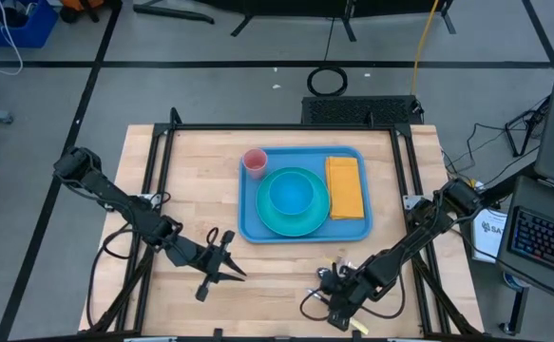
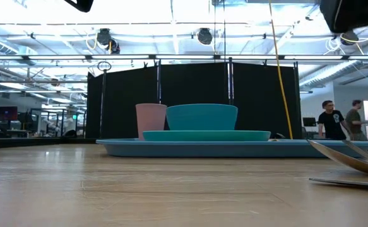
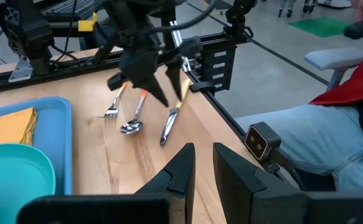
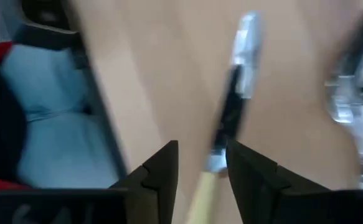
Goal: Set up tray
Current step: Put the yellow knife on top of the yellow napkin
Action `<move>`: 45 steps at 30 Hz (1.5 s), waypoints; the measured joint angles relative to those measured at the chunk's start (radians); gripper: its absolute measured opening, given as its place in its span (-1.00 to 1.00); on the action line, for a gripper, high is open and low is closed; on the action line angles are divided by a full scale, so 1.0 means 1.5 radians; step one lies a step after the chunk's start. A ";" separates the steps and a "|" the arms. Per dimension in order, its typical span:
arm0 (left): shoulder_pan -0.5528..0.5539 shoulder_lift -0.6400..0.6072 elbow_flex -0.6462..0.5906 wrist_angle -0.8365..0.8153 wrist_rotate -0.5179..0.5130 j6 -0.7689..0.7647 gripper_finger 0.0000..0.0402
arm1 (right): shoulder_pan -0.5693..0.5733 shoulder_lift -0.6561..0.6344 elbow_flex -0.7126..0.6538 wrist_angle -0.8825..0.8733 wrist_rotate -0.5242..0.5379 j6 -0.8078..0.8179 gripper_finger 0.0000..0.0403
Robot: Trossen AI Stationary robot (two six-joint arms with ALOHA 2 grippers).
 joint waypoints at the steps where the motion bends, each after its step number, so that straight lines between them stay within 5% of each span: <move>1: 0.000 0.000 0.000 -0.001 0.000 0.000 -0.69 | 0.000 0.004 0.001 0.006 -0.005 -0.001 -0.37; 36: 0.000 0.000 0.000 -0.003 0.000 -0.001 -0.69 | 0.029 0.067 0.001 -0.009 -0.069 0.068 -0.37; 45: 0.000 0.000 0.000 -0.006 0.000 -0.001 -0.69 | 0.029 0.068 0.001 -0.035 -0.042 0.041 -0.58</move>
